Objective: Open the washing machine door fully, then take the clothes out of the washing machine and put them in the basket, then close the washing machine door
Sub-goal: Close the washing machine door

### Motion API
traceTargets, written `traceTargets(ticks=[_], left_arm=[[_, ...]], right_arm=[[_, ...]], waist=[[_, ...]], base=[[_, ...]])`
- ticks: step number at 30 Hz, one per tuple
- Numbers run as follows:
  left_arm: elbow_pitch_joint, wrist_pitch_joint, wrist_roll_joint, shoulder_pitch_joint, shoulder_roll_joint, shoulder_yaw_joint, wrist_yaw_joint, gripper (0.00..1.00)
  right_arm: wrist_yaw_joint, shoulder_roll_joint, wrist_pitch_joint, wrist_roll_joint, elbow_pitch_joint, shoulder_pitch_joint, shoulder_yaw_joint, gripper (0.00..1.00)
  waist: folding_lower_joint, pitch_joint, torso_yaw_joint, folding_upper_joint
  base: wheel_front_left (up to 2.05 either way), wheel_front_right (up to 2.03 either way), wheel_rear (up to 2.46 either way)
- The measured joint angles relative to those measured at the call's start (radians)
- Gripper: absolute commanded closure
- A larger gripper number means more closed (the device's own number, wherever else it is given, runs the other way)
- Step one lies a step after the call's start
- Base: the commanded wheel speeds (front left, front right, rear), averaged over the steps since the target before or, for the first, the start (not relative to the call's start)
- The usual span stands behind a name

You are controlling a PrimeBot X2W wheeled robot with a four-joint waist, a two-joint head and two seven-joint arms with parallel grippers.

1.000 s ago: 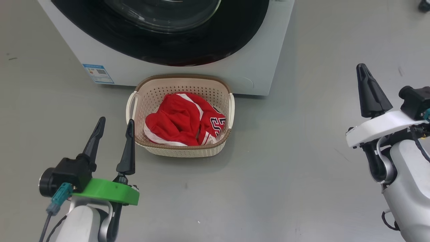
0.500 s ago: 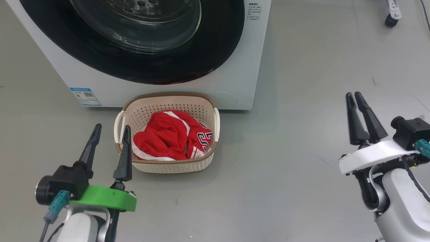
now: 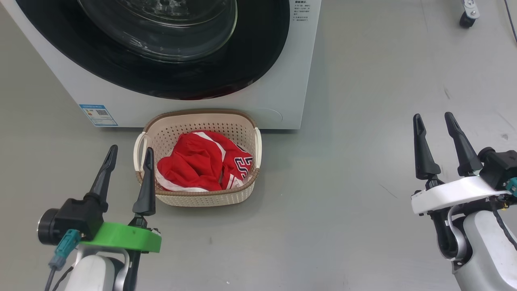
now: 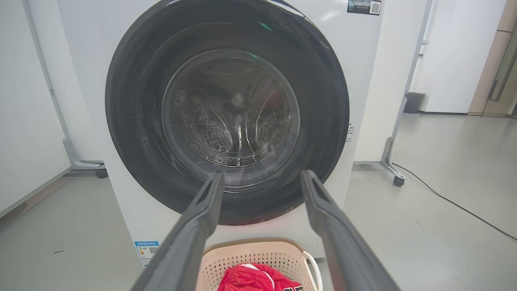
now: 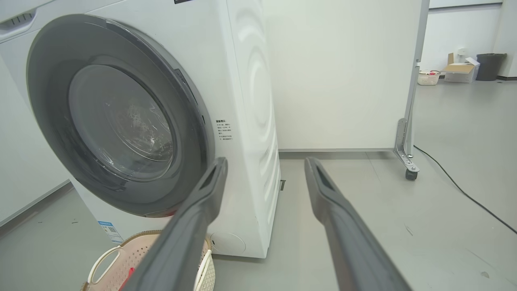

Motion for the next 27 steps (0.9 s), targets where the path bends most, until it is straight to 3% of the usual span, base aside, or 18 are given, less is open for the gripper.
traceTargets(ticks=[27], left_arm=[[0.009,0.000,0.035,0.014,-0.004,0.005,0.007,0.00]], right_arm=[[-0.016,0.046,0.000,-0.024,-0.066,0.061,-0.059,0.00]], waist=[[0.0000,0.022,-0.016,0.0000]], base=[[0.00,0.00,0.00]])
